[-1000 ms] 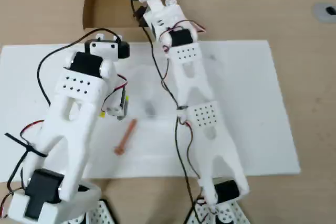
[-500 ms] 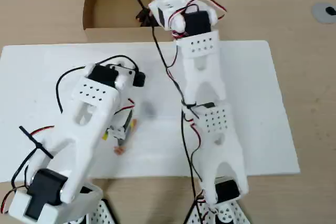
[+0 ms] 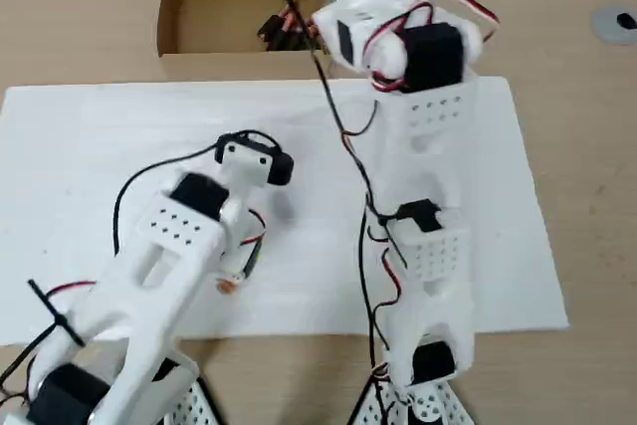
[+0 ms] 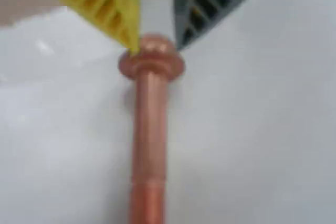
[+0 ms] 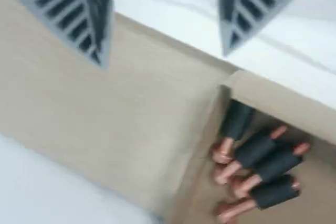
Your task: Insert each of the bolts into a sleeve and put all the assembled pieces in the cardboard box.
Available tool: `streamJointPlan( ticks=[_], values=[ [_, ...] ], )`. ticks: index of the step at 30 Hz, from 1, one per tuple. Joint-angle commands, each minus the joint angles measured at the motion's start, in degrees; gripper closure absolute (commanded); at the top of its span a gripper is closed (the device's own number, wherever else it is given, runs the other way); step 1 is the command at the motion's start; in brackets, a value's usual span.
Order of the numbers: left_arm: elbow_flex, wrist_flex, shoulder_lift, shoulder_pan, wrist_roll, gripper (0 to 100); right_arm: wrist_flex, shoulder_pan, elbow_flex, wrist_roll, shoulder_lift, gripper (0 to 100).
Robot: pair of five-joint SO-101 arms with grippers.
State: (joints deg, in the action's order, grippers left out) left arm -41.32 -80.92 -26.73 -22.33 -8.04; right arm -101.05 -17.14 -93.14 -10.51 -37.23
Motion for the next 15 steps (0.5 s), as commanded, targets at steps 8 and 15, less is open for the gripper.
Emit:
streamJointPlan(
  ticks=[8, 15],
  values=[
    [-2.5, 5.1, -4.8, -0.7, 0.4, 89, -1.1, 1.2, -2.3, -0.1, 4.4, 82.7],
    [-7.7, 10.9, -4.8, -0.7, 4.4, 87, -1.1, 1.1, -2.3, -0.1, 4.4, 82.7]
  ],
)
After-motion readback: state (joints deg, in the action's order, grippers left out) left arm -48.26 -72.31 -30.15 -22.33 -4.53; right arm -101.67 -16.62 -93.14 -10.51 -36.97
